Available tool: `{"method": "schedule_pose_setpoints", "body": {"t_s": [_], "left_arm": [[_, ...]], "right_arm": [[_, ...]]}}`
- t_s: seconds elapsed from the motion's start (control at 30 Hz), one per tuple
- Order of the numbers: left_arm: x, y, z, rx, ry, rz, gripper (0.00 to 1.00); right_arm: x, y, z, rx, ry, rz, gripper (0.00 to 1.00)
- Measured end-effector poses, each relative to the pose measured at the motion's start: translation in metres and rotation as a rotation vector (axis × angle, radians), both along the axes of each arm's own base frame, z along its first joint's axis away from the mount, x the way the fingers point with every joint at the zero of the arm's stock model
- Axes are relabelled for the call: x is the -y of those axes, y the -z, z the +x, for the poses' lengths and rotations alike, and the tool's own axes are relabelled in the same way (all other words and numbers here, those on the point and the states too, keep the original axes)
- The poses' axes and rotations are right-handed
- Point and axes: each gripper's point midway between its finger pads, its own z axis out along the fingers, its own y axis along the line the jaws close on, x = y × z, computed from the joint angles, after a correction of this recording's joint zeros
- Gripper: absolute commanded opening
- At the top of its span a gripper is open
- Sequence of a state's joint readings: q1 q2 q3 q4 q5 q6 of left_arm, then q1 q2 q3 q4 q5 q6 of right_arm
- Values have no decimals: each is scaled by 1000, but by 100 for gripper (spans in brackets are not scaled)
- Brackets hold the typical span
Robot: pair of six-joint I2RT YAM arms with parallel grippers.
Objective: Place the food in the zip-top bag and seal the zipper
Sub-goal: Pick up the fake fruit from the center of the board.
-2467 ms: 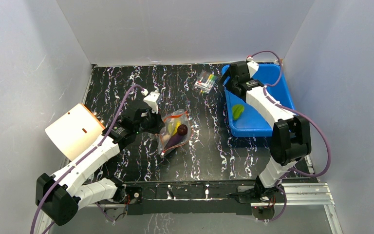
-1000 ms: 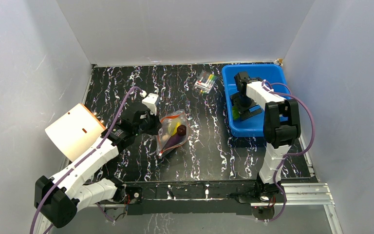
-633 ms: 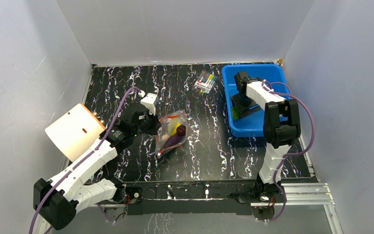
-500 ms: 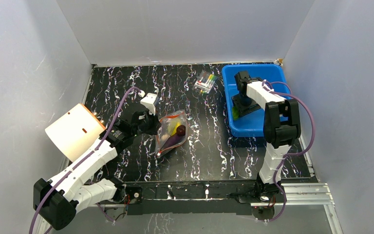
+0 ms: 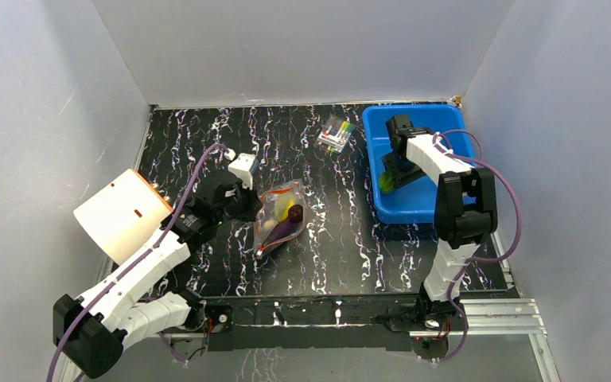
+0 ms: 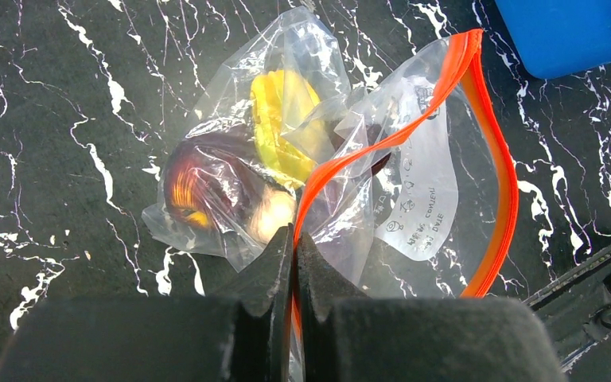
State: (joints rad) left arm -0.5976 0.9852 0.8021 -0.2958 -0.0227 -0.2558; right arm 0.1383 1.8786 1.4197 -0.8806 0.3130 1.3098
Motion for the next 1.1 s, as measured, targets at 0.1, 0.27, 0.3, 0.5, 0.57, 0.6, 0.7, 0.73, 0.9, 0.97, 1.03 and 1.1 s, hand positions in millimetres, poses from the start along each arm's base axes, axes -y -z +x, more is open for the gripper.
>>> {"method": "schedule_pose_setpoints", "body": {"t_s": [0.1, 0.27, 0.3, 0.5, 0.57, 0.6, 0.7, 0.73, 0.9, 0.97, 1.03, 1.1], "left_arm": [[0, 0, 0, -2, -2, -3, 0], [2, -3, 0, -4, 0, -11, 0], [4, -6, 2, -3, 2, -14, 0], [18, -32, 11, 12, 15, -72, 0], [20, -34, 11, 5, 16, -83, 0], [21, -35, 11, -2, 15, -85, 0], [23, -40, 13, -2, 17, -90, 0], [25, -43, 14, 1, 17, -94, 0], [26, -53, 17, 13, 17, -102, 0], [26, -54, 17, 11, 17, -101, 0], [26, -55, 17, 10, 17, -100, 0], [27, -56, 18, 8, 17, -98, 0]], "right_arm": [[4, -8, -1, 20, -2, -17, 51], [16, -30, -1, 72, -7, -83, 50], [21, -40, -4, 93, -10, -106, 49], [34, -107, -11, 278, -72, -185, 48], [35, -118, -15, 308, -103, -197, 49], [32, -128, -16, 347, -138, -191, 49], [24, -137, -17, 396, -192, -171, 49], [21, -140, -19, 410, -211, -163, 49], [-7, -162, -23, 494, -328, -133, 50], [-25, -168, -23, 523, -387, -124, 50], [-47, -171, -26, 539, -454, -115, 50], [-69, -171, -31, 545, -515, -99, 50]]}}
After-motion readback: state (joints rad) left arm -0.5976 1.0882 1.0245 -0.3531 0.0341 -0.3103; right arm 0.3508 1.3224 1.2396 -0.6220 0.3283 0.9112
